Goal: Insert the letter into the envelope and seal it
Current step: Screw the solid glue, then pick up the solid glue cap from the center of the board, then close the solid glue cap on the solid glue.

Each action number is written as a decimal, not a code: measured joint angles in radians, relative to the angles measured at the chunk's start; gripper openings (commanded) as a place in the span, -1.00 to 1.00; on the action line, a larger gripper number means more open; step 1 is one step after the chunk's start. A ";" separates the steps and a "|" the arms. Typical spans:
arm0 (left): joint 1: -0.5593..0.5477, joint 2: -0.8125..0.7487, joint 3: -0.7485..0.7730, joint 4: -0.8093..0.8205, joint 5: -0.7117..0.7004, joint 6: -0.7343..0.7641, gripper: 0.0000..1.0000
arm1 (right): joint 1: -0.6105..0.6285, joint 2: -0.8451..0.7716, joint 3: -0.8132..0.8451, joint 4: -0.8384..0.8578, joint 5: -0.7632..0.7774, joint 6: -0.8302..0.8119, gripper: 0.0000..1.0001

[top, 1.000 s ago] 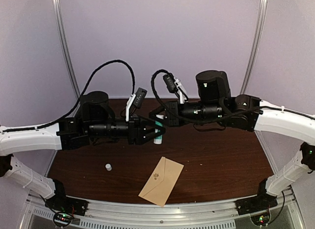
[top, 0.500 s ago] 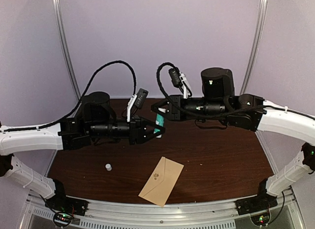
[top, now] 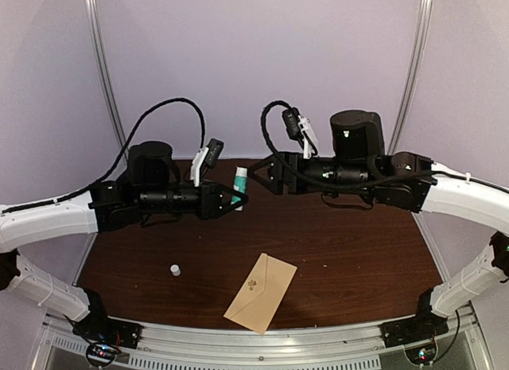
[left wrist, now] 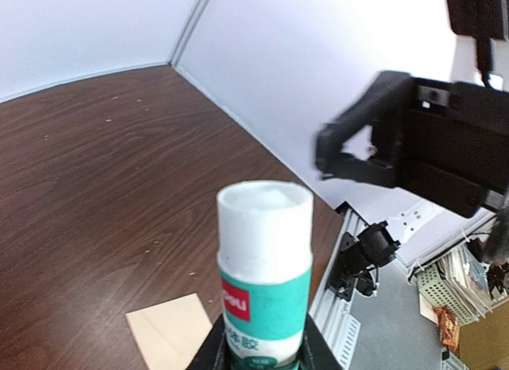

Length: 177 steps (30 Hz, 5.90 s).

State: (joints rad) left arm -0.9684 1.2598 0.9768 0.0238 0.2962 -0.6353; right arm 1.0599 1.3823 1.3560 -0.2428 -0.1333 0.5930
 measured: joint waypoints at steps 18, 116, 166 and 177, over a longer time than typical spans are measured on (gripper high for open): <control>0.739 -0.101 0.030 -0.348 0.201 0.366 -0.89 | 0.155 0.118 -0.153 0.007 0.199 -0.006 0.23; -0.010 -0.146 -0.071 -0.097 0.076 0.217 -1.00 | -0.064 -0.220 -0.383 0.397 -0.153 0.045 -0.99; -0.141 0.044 0.078 -0.090 0.039 0.206 -1.00 | -0.064 -0.241 -0.418 0.421 -0.294 0.061 -0.92; -0.140 0.047 0.078 -0.110 0.032 0.208 -1.00 | -0.080 -0.201 -0.370 0.365 -0.353 0.034 -0.92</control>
State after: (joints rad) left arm -1.1088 1.3071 1.0546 -0.0860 0.3286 -0.4278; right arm 0.9794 1.1809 0.9863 0.1219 -0.4866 0.6266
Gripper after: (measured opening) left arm 0.218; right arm 0.211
